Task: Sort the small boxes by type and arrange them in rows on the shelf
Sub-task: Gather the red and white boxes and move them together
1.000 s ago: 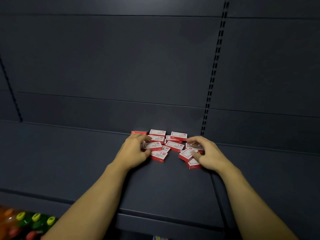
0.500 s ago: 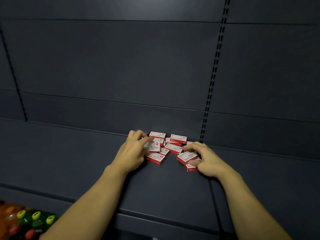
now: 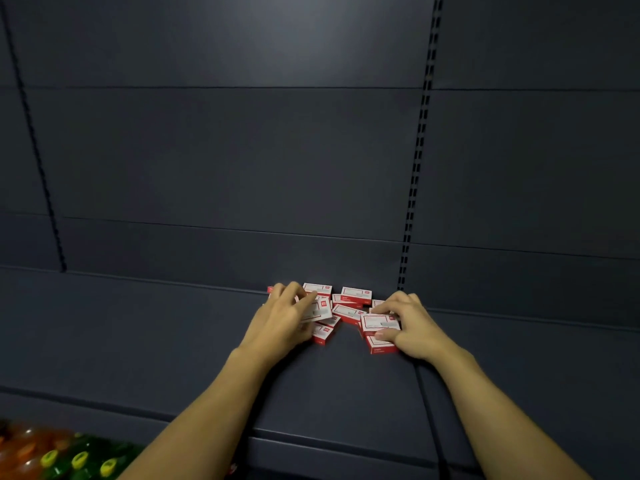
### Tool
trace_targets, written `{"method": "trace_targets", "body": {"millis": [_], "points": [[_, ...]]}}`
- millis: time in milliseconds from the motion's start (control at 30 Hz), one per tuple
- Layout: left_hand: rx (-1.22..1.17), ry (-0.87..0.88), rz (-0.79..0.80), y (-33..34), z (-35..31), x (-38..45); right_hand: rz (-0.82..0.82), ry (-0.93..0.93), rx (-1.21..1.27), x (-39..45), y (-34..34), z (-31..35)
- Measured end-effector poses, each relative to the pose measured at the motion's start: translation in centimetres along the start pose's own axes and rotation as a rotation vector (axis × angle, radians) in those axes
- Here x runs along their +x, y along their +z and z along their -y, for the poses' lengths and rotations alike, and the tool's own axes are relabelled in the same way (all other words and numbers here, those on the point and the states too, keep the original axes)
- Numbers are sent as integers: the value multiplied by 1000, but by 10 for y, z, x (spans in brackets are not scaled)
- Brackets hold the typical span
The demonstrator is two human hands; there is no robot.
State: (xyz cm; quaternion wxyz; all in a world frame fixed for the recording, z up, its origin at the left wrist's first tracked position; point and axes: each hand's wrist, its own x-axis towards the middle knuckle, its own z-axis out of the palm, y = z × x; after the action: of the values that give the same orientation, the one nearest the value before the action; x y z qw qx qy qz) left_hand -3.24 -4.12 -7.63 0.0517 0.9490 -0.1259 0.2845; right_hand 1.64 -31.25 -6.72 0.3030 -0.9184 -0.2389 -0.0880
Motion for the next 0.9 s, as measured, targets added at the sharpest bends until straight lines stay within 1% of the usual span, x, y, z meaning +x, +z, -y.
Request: {"method": "trace_targets", "body": {"millis": [67,167,267,333,467,533,633,800,900], "points": [[34,-4,35,-6,-4,2,-75,8,-31,-4,-5,5],[72,37,73,-18,-7,7,-164,8,-87,-13,-15,11],[108,120,88,-29,-14,19,-221,16,-162,-24,-31,13],[109,188,71,-32,-23,27,-254,10,-229,-34,-42,13],[-9,274,57,-27,-47,45,-263,18,-350,-55,-58,13],[-78,307,63,-21,-63,51,-239,43,-437,-66,-63,13],[-99,373,76,-6,-89,51,-194,87,-589,-84,-69,13],[-117,471,89,11,-121,52,-231,165,-762,-111,-80,11],[-161,505,99,9,-140,56,-265,235,-801,-129,-94,5]]}}
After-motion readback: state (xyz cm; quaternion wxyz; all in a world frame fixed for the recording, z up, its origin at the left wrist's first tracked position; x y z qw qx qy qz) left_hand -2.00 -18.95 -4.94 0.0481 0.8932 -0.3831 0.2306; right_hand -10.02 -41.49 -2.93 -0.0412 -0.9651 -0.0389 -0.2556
